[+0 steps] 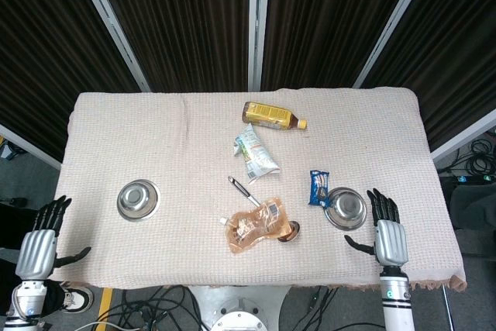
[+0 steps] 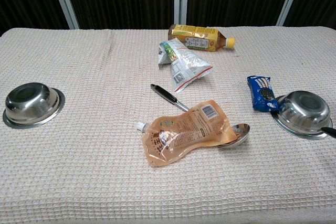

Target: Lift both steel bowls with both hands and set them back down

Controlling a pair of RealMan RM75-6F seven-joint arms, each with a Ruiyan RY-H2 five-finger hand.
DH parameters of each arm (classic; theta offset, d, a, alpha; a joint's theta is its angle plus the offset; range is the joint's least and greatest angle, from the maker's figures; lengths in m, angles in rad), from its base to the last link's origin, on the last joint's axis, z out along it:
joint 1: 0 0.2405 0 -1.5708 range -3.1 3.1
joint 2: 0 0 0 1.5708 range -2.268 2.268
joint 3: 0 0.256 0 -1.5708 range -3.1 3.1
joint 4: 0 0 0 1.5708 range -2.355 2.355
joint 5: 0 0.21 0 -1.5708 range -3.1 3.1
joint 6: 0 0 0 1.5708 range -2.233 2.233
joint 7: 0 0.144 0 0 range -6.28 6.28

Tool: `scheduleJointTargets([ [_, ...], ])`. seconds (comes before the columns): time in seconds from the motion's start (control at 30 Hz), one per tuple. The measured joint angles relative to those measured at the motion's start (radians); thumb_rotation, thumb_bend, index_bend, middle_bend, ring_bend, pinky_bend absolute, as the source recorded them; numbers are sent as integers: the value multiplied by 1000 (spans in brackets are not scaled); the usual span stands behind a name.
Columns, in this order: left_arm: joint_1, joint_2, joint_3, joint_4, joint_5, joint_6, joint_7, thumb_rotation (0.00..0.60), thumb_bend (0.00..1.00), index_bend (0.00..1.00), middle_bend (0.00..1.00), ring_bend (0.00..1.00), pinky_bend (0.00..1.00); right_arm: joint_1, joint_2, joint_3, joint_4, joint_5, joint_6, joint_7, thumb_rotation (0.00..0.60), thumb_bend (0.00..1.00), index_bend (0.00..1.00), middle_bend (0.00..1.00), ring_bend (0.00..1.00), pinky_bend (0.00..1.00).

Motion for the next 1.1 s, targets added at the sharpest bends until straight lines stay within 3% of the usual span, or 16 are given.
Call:
scheduleJointTargets([
  [0.23,-27,11,-3,2,12,-22,-3,600,0,14,0,0,54,9,10,9,-25,27,-27,-38,600,0,0,0,0,0],
  [0.43,-107,52,-17,-30,52,-74,3,600,0,34,0,0,54,22,66,37,-99,87,-64,-131,600,0,0,0,0,0],
  [0.77,-329,99,-32,-52,67,-401,-1,600,0,51,10,0,56,104,163,106,-255,382,-241,-402,600,0,0,0,0,0],
  [1.1,-510,84,-19,10,51,-646,-34,600,0,100,30,0,67,181,163,128,-275,549,-306,-500,600,0,0,0,0,0],
])
